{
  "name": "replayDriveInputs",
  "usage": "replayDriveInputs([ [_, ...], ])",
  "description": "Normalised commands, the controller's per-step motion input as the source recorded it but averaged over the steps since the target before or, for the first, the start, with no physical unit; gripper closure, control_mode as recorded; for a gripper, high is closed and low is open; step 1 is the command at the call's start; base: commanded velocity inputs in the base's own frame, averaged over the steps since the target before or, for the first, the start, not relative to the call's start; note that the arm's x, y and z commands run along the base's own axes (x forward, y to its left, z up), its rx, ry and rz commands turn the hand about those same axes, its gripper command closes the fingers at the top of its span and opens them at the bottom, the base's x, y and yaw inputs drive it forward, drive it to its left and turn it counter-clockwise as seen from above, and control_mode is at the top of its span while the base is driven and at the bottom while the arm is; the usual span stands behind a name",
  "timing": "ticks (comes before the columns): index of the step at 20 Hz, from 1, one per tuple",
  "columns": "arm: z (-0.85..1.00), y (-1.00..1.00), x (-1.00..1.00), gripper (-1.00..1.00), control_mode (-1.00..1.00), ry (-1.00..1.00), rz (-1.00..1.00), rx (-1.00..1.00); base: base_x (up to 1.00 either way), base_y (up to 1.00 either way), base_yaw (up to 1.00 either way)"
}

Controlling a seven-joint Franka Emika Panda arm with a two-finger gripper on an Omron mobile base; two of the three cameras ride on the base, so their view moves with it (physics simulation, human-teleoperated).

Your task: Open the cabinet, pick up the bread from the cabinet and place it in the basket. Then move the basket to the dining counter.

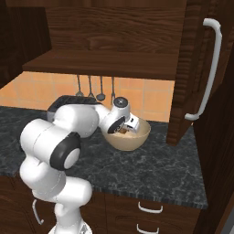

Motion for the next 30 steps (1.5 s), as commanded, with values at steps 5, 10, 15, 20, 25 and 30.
replayDriveInputs([
  [5,-0.26,-0.05,0.17,1.00,-1.00,0.00,0.00,0.00,0.00,0.00,0.00],
  [10,-0.16,-0.19,0.05,1.00,-1.00,0.03,0.00,0.00,0.00,0.00,0.00],
  [15,0.00,-0.05,0.19,1.00,-1.00,0.02,0.00,0.00,0.00,0.00,0.00],
  [20,-0.02,0.00,0.20,-1.00,-1.00,0.01,0.00,0.00,0.00,0.00,0.00],
  [25,-0.02,0.00,0.02,-1.00,-1.00,0.02,0.00,0.00,0.00,0.00,0.00],
  [30,0.00,0.06,0.00,-1.00,-1.00,0.00,0.00,0.00,0.00,0.00,0.00],
])
